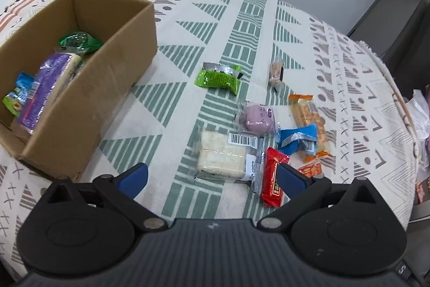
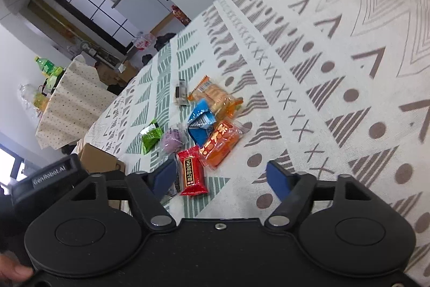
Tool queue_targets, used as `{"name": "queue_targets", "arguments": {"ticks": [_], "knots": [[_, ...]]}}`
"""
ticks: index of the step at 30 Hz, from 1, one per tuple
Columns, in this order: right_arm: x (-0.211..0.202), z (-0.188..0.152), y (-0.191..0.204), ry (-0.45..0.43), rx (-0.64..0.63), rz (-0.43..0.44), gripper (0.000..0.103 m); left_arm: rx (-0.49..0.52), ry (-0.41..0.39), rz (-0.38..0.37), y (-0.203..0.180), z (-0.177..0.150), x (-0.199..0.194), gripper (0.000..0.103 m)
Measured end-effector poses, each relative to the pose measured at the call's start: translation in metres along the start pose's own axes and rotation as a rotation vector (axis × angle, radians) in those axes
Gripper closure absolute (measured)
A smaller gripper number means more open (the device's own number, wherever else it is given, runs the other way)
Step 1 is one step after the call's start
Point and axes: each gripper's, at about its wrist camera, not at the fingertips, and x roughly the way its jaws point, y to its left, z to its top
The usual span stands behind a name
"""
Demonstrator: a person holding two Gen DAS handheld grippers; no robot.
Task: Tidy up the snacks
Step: 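Move the left gripper to the white bread packet while the right gripper approaches the orange packet, then close the left gripper on the white bread packet while the right gripper grasps the orange packet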
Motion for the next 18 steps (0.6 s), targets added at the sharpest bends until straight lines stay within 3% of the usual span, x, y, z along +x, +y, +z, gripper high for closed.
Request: {"name": "queue_targets", "arguments": {"ticks": [14, 18], "knots": [[0.047, 0.013, -0.002, 0.052, 0.021, 0.045, 0.058, -0.016, 0.053, 0.023, -0.01, 0.01, 0.05, 0.002], [0.055, 0.016, -0.005, 0.059, 0.032, 0.043, 0.059, -0.025, 0.067, 0.035, -0.011, 0.013, 0.061, 0.003]]}}
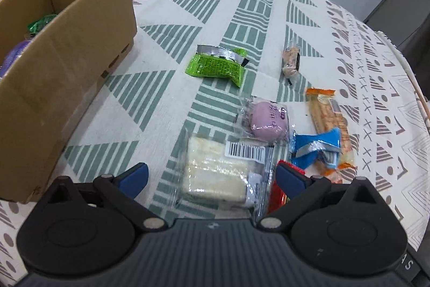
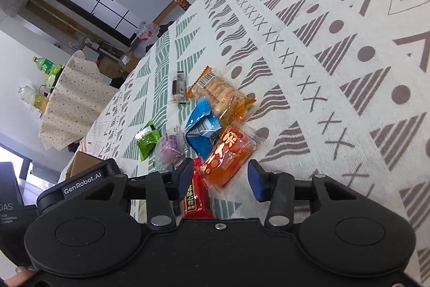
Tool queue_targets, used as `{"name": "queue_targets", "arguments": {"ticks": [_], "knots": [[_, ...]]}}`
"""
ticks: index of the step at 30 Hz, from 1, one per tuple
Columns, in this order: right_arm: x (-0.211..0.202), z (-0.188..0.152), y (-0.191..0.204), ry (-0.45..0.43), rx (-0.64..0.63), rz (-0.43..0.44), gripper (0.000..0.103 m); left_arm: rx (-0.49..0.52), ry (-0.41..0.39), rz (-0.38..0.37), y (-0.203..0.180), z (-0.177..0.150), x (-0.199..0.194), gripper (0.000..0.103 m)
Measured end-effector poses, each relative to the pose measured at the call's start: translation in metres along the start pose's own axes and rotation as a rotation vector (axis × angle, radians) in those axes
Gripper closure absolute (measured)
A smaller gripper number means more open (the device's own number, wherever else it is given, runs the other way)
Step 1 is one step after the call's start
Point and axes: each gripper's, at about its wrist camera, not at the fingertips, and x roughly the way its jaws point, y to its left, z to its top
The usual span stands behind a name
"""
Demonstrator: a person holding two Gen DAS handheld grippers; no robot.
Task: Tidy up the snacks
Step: 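Close the left gripper on the white bread packet while the right gripper grasps the orange packet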
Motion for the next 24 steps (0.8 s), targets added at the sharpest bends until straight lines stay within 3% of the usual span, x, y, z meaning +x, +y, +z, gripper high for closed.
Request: {"name": "queue_targets", "arguments": {"ticks": [9, 11, 16, 24], "knots": [[0.012, 0.003, 0.006, -0.019, -0.038, -0.017, 0.058, -0.005, -0.006, -0.006, 0.003, -0.004, 0.006, 0.01], [0.014, 0.004, 0.008, -0.025, -0.052, -0.027, 0.058, -0.002, -0.019, -0.007, 0.004, -0.005, 0.005, 0.014], [0.017, 0.004, 0.014, -0.043, -0.077, -0.058, 0.058, 0.014, -0.041, -0.012, 0.004, -0.007, 0.0, 0.038], [0.014, 0.004, 0.022, -0.106, -0.114, -0.185, 0.058, 0.0, -0.049, -0.025, 0.012, -0.01, -0.007, 0.046]]}}
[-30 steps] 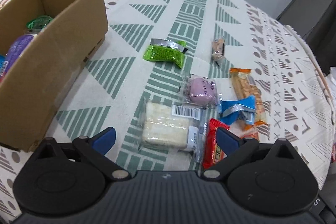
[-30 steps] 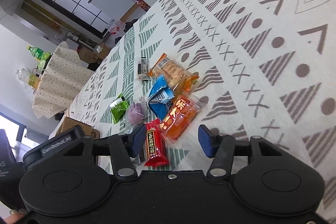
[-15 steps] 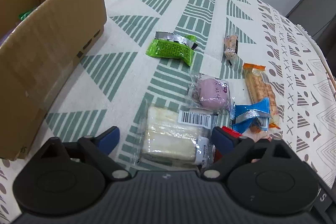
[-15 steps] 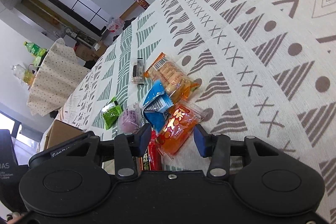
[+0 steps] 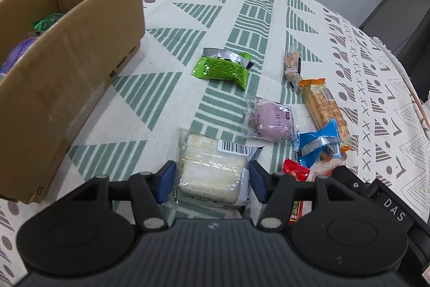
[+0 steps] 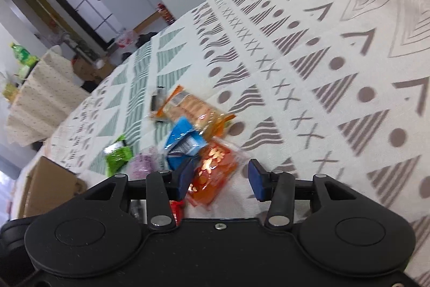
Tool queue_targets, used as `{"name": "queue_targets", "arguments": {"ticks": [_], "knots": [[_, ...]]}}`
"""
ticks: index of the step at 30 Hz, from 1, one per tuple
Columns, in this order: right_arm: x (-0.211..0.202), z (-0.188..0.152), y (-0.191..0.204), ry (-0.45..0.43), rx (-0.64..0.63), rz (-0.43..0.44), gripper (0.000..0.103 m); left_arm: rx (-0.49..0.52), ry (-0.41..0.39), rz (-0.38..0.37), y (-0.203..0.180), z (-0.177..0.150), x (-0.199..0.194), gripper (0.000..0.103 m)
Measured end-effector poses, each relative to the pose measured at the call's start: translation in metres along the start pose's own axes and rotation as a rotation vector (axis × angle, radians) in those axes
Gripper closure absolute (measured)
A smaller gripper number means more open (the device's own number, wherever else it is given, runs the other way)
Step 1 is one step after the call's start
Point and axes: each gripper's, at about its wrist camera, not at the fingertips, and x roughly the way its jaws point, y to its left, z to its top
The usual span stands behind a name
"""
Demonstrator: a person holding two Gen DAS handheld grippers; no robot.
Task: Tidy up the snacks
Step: 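Close the left gripper on the white bread packet while the right gripper grasps the orange packet, then carry both packets over the cardboard box and lower them in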
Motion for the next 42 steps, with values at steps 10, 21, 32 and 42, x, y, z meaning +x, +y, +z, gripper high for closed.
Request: {"name": "queue_targets", "arguments": {"ticks": [10, 21, 32, 42], "knots": [[0.01, -0.001, 0.013, -0.02, -0.023, -0.021, 0.051, -0.006, -0.02, 0.016, 0.009, 0.003, -0.004, 0.046], [-0.001, -0.009, 0.013, 0.012, -0.091, -0.043, 0.079, 0.05, -0.034, -0.009, 0.003, 0.002, -0.024, 0.047], [-0.038, -0.022, 0.015, 0.023, -0.113, -0.048, 0.086, 0.068, -0.077, -0.072, 0.011, -0.001, -0.062, 0.047], [-0.083, -0.042, 0.021, -0.035, -0.066, -0.001, 0.086, 0.053, -0.137, -0.123, 0.039, 0.001, -0.1, 0.048]]}}
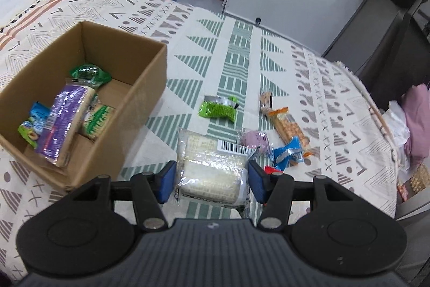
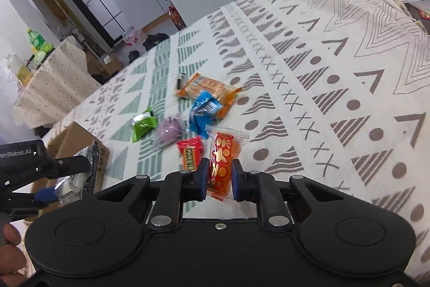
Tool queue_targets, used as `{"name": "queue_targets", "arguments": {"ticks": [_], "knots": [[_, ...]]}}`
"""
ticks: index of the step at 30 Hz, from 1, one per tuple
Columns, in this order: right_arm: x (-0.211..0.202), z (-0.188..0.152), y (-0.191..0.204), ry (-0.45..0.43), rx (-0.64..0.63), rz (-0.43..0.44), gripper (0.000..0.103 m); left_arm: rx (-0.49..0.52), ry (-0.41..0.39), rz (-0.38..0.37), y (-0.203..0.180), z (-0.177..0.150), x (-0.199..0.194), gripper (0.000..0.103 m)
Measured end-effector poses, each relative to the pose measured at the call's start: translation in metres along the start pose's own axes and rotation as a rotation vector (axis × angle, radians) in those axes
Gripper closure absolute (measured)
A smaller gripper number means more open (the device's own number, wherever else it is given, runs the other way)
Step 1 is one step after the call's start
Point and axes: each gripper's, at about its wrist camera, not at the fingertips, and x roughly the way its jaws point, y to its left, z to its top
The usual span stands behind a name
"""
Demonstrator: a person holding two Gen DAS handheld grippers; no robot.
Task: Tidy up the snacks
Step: 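Carry both packets over the cardboard box and lower them in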
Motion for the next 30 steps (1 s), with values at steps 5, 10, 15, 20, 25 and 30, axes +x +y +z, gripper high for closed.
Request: {"name": "queue_targets", "arguments": {"ticks": [5, 10, 15, 20, 25, 30], "knots": [[-0.023, 0.004, 0.013, -0.038, 0.005, 0.022, 0.086, -0.025, -0.056, -0.033, 0.005, 0.007, -0.019, 0.048], [-0.043, 0.014, 0.033, -0.075, -0.015, 0.049, 0.086, -0.046, -0.11, -0.067, 0.009, 0.017, -0.038, 0.048], [-0.054, 0.024, 0.059, -0.104, -0.048, 0.08, 0.086, -0.078, -0.145, -0.087, 0.022, 0.031, -0.052, 0.048], [-0.056, 0.031, 0.083, -0.12, -0.064, 0.114, 0.086, -0.12, -0.164, -0.091, 0.04, 0.041, -0.06, 0.048], [-0.054, 0.033, 0.109, -0.127, -0.081, 0.145, 0.086, -0.164, -0.168, -0.091, 0.059, 0.048, -0.063, 0.048], [-0.048, 0.031, 0.134, -0.124, -0.108, 0.169, 0.086, -0.2, -0.175, -0.093, 0.076, 0.054, -0.065, 0.048]]}}
